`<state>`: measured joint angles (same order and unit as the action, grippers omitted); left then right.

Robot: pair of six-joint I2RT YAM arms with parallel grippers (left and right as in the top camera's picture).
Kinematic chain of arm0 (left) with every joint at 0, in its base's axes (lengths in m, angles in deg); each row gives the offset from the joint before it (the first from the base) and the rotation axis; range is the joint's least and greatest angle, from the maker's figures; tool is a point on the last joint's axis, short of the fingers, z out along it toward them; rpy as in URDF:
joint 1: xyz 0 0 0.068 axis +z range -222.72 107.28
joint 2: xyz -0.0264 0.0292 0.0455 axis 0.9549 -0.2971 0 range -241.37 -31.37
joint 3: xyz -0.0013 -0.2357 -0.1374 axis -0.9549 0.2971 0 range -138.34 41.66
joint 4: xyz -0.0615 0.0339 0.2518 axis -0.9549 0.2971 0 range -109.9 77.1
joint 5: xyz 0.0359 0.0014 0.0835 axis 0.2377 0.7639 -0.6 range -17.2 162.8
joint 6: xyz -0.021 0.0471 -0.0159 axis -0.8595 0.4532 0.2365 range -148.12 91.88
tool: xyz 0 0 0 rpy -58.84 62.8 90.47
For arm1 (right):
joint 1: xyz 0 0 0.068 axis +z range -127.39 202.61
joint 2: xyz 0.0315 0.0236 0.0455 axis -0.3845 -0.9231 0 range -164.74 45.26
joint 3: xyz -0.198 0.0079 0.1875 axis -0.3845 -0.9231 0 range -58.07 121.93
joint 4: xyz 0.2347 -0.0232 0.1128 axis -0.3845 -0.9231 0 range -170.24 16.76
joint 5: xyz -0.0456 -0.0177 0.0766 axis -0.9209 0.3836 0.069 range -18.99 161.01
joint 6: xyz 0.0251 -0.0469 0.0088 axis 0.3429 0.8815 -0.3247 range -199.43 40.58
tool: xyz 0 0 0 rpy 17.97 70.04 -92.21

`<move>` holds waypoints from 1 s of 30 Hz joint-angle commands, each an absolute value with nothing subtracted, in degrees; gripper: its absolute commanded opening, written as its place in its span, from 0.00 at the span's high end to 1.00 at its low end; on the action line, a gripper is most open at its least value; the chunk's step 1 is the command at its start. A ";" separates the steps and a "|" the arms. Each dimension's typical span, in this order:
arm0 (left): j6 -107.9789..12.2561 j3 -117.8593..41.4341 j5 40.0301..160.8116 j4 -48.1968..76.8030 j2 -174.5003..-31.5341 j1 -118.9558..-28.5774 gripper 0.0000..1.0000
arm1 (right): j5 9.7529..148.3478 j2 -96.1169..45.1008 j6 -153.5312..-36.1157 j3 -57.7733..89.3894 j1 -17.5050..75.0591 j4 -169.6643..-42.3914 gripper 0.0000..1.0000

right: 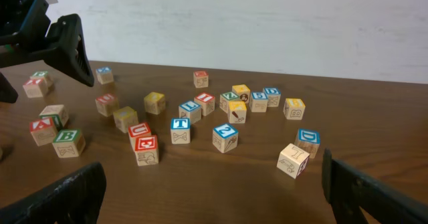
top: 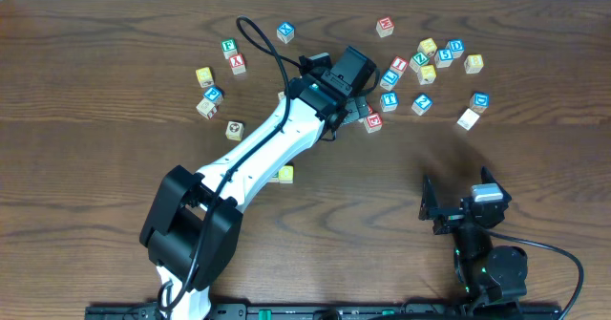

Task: Spell out ROBOT
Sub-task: 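Move the left gripper back toward the green B block, then lower the open left gripper over the green B block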

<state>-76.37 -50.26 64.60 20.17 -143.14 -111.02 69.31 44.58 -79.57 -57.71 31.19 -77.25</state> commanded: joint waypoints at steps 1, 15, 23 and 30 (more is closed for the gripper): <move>-77.29 -51.57 62.67 20.30 -143.31 -110.87 0.02 | 69.47 44.88 -78.93 -57.75 30.84 -77.49 0.01; -78.03 -51.15 63.40 22.27 -146.68 -109.73 0.01 | 69.47 44.88 -78.93 -57.75 30.84 -77.49 0.01; -78.17 -51.15 66.24 21.83 -151.75 -108.36 0.01 | 69.47 44.88 -78.93 -57.75 30.84 -77.49 0.01; -76.85 -51.15 66.15 20.91 -152.01 -108.29 0.03 | 69.47 44.88 -78.93 -57.75 30.84 -77.49 0.01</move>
<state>-77.58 -50.28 65.91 20.78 -151.64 -108.55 69.31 44.58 -79.57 -57.71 31.19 -77.25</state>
